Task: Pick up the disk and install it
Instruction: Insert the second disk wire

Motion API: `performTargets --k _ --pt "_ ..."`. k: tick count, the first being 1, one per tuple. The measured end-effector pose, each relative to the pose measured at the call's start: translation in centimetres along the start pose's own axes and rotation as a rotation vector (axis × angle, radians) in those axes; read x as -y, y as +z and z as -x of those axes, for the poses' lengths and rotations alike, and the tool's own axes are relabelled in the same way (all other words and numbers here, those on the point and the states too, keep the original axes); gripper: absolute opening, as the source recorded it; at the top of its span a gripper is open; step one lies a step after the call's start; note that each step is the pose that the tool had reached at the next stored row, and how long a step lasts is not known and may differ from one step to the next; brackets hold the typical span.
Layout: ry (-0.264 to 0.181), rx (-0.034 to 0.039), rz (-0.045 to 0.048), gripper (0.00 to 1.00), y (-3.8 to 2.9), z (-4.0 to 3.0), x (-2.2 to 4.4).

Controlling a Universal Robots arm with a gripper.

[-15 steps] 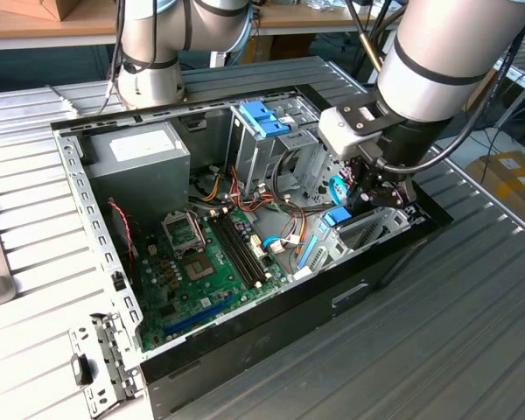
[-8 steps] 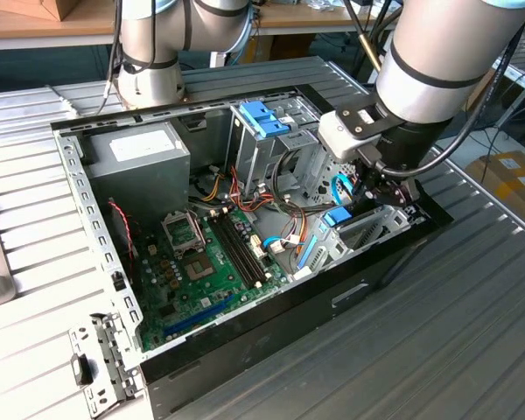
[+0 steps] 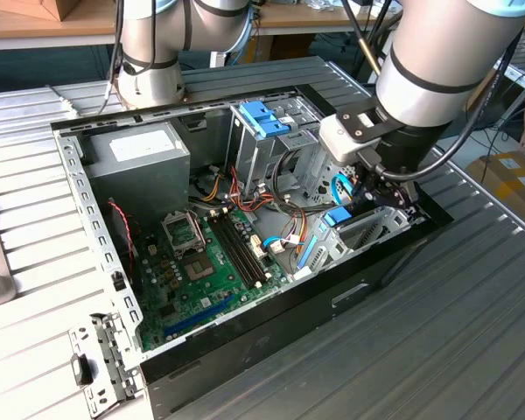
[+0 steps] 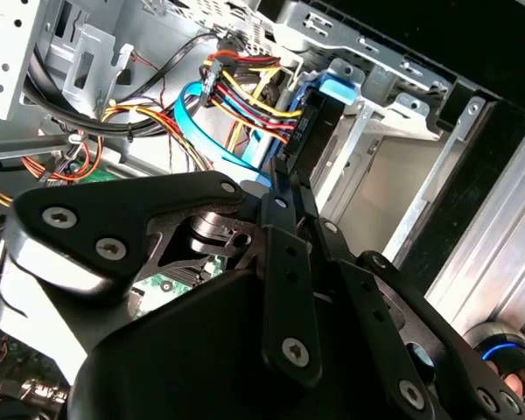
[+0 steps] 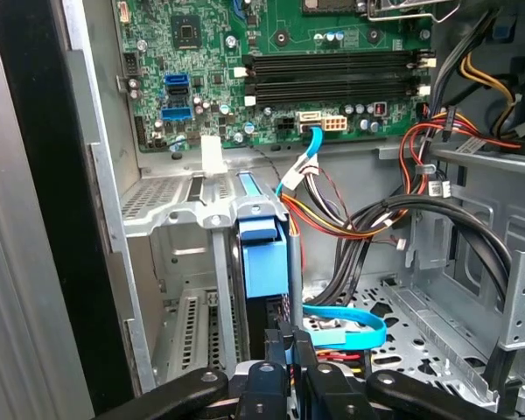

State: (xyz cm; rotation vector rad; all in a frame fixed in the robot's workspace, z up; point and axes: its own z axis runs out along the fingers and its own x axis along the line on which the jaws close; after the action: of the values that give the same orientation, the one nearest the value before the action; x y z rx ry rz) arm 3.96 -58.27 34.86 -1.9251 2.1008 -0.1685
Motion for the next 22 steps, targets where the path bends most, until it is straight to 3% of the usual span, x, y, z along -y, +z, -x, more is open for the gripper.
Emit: performTargets --k 5,9,22 --pt "-0.011 0.0032 0.0015 0.16 0.22 0.0 0.23" --pt "-0.041 0.012 0.0055 0.16 0.38 0.0 0.4" --pt "-0.049 0.0137 0.0066 0.16 0.61 -0.05 0.6"
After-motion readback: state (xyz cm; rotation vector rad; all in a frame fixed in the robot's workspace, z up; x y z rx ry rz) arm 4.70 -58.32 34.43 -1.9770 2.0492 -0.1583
